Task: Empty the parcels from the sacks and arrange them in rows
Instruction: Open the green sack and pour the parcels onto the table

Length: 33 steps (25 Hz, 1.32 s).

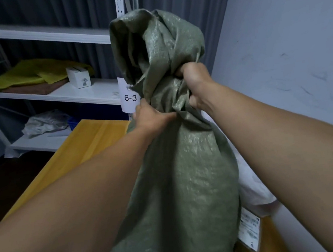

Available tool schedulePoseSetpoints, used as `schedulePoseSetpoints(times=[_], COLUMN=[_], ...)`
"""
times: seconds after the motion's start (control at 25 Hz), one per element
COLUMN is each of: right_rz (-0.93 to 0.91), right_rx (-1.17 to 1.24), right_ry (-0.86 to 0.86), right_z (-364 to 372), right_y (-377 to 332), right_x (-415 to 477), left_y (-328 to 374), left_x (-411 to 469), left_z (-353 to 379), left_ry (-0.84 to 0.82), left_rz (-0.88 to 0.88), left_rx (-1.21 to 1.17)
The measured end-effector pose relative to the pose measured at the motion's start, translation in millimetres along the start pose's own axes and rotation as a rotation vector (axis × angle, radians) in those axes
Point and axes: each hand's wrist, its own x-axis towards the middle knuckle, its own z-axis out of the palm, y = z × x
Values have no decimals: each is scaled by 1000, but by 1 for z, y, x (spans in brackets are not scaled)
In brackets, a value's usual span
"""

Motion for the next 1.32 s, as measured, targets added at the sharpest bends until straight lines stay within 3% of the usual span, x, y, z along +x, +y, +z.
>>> schedulePoseSetpoints(times=[0.12, 0.24, 0.4, 0.56, 0.84, 0.96, 1.04, 1.16, 1.32], right_rz=[-22, -53, -90, 27, 73, 244, 230, 45, 26], right_rx=[139, 122, -189, -472, -511, -282, -185, -377, -570], right_ry=[-59, -119, -235, -429, -380, -387, -231, -160, -160], right_z=[0, -6, -42, -77, -83, -94, -94, -84, -73], right_y=[-18, -21, -2, 42, 63, 71, 72, 74, 77], right_x=[-3, -6, -12, -14, -16, -9, -8, -13, -14], left_y=[25, 34, 26, 42, 21, 12, 11, 16, 22], left_x=[3, 2, -5, -7, -23, -21, -20, -26, -28], left_z=[-6, 2, 12, 5, -5, -6, -8, -11, -13], left_ry=[-3, 49, 90, 150, 64, 48, 30, -21, -52], left_rz=[-28, -50, -113, -136, -186, -190, -191, -187, -193], left_rx=[-102, -221, -349, -433, -559, -667, -734, -812, -767])
